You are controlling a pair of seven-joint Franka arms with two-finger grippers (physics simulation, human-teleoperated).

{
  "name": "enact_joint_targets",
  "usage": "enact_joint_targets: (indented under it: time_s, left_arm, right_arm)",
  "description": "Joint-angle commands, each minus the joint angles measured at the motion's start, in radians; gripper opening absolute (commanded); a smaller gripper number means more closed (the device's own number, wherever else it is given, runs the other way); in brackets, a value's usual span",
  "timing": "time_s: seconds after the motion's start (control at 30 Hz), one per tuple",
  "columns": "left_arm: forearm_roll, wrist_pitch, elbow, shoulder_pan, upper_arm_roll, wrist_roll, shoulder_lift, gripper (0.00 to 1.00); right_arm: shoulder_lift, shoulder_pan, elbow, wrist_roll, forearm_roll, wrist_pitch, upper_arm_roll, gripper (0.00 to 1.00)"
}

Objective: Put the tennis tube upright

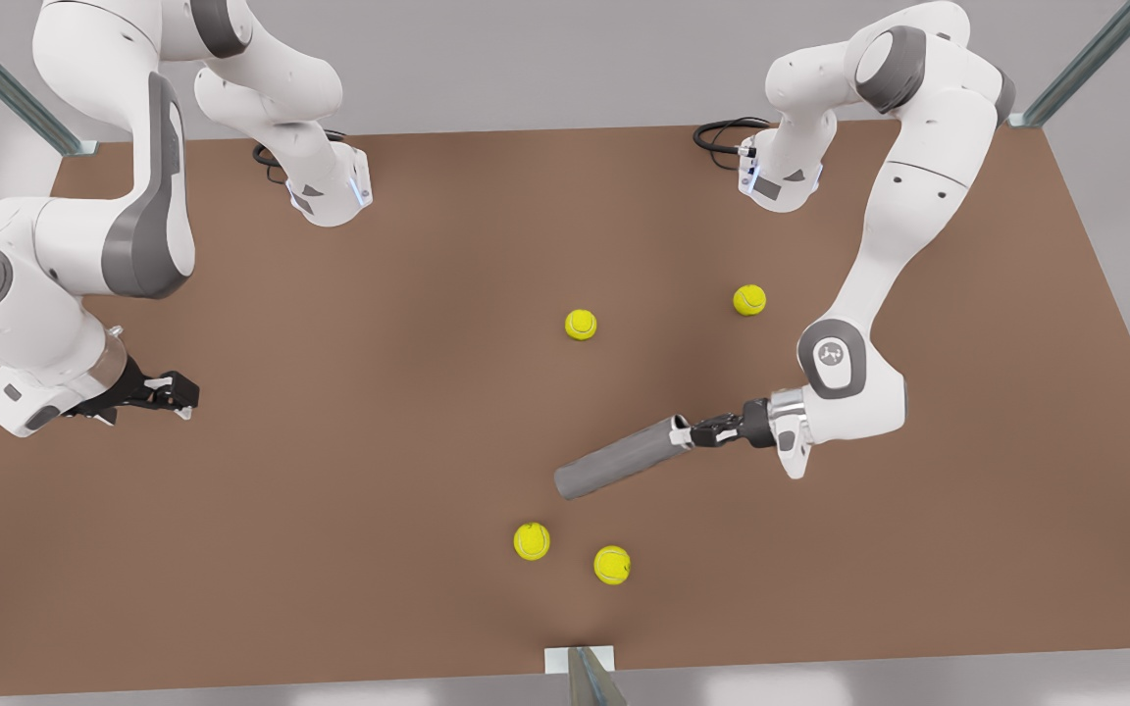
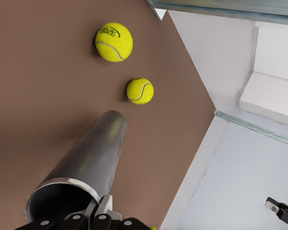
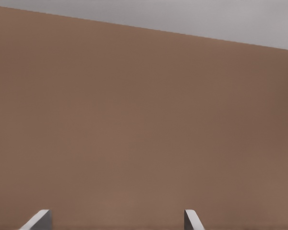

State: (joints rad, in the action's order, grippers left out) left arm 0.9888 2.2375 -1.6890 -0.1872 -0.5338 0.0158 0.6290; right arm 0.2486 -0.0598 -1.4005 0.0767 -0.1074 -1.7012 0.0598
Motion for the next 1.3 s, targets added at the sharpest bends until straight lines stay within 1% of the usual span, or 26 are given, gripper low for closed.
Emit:
enact_joint_targets:
  time_s: [0.0, 0.07, 0.1, 0.13, 0.47, 0.53, 0.7, 0.87, 1.27]
  left_arm:
    - [0.033, -0.002, 0.0, -0.001, 0.0, -0.002, -0.002, 0.21]
    - [0.027, -0.004, 0.0, -0.003, 0.002, 0.007, -0.003, 0.21]
    - [-0.041, -0.024, 0.02, -0.003, 0.0, 0.059, -0.002, 0.21]
    - [-0.058, -0.044, 0.029, -0.014, 0.0, 0.078, -0.002, 0.21]
    - [-0.096, -0.081, 0.031, -0.034, 0.003, 0.095, -0.017, 0.21]
    - [-0.179, -0.098, 0.055, -0.034, 0.002, 0.162, -0.015, 0.21]
    - [-0.186, -0.107, 0.061, -0.037, 0.003, 0.168, -0.018, 0.21]
    - [-0.259, -0.11, 0.074, -0.037, 0.003, 0.211, -0.021, 0.21]
    - [-0.341, -0.124, 0.072, -0.035, 0.003, 0.289, -0.075, 0.21]
  right_arm:
    - [0.0, 0.0, 0.0, 0.0, 0.0, 0.0, 0.0, 1.0]
    - [0.0, 0.0, 0.0, 0.0, 0.0, 0.0, 0.0, 1.0]
    - [0.0, 0.0, 0.0, 0.0, 0.0, 0.0, 0.0, 1.0]
    - [0.0, 0.0, 0.0, 0.0, 0.0, 0.0, 0.0, 1.0]
    - [0.0, -0.003, 0.0, 0.0, 0.0, 0.0, -0.003, 1.0]
    - [0.0, -0.003, 0.0, 0.0, 0.0, 0.0, -0.003, 1.0]
    - [0.0, -0.003, 0.0, 0.0, 0.0, 0.002, -0.003, 1.0]
    - [0.0, -0.003, 0.0, 0.0, 0.0, 0.002, -0.003, 1.0]
    - [0.0, -0.003, 0.0, 0.0, 0.0, 0.002, -0.003, 1.0]
